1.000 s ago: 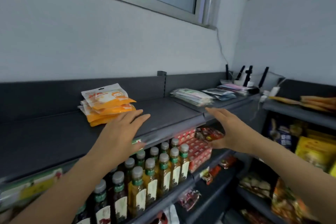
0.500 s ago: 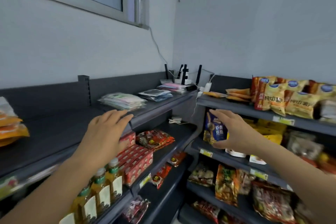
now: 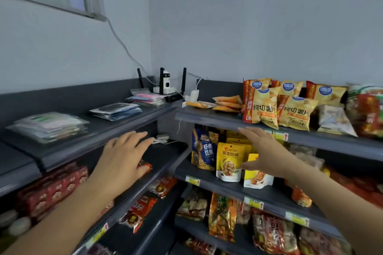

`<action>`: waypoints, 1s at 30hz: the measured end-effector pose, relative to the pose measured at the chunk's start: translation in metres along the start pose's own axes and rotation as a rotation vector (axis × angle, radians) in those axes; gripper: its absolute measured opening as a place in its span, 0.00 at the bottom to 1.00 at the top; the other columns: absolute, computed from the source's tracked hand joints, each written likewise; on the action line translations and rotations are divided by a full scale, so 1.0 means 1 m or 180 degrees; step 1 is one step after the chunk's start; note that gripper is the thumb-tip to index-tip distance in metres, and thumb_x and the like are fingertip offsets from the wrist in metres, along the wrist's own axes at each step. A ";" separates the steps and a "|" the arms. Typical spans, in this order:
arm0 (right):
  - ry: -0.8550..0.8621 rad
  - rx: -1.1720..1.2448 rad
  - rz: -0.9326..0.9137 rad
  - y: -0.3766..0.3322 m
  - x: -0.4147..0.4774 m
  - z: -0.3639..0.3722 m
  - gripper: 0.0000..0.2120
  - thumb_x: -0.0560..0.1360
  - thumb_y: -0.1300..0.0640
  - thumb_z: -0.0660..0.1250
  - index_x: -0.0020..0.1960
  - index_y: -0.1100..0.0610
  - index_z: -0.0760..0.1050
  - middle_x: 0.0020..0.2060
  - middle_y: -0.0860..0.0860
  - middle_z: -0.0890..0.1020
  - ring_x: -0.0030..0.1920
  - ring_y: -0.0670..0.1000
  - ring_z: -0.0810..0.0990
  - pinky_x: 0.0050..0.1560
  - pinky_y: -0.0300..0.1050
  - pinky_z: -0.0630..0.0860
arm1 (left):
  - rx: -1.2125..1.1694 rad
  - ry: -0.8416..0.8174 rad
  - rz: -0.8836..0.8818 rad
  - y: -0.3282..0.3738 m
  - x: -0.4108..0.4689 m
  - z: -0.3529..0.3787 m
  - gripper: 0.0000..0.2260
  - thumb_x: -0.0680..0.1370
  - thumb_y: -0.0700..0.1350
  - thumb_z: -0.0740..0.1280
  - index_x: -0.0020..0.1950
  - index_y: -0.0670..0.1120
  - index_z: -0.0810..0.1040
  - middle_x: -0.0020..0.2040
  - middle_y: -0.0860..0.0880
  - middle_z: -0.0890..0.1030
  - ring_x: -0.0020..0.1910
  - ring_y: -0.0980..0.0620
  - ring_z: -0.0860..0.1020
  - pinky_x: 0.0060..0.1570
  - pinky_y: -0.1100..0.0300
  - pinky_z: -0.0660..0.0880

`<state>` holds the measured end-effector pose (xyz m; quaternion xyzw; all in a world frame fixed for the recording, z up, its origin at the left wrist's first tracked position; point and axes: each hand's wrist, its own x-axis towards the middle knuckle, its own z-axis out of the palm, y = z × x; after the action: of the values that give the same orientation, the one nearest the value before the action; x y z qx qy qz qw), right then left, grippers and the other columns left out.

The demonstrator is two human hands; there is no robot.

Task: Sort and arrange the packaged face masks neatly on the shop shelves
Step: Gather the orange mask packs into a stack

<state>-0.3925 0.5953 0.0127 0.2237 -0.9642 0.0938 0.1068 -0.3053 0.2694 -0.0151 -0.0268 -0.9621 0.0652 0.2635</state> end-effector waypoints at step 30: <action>0.0153 -0.1236 0.0867 0.112 0.392 0.081 0.51 0.70 0.47 0.71 0.76 0.46 0.35 0.76 0.51 0.40 0.75 0.58 0.37 0.73 0.62 0.45 | -0.0763 -0.0034 0.1082 -0.017 0.459 0.269 0.31 0.75 0.56 0.66 0.74 0.54 0.58 0.74 0.52 0.60 0.72 0.50 0.60 0.66 0.50 0.63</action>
<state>-0.8000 0.5145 0.0172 0.0645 -0.9827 -0.0746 0.1570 -0.8373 0.2619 -0.0110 -0.2196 -0.9459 -0.0061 0.2386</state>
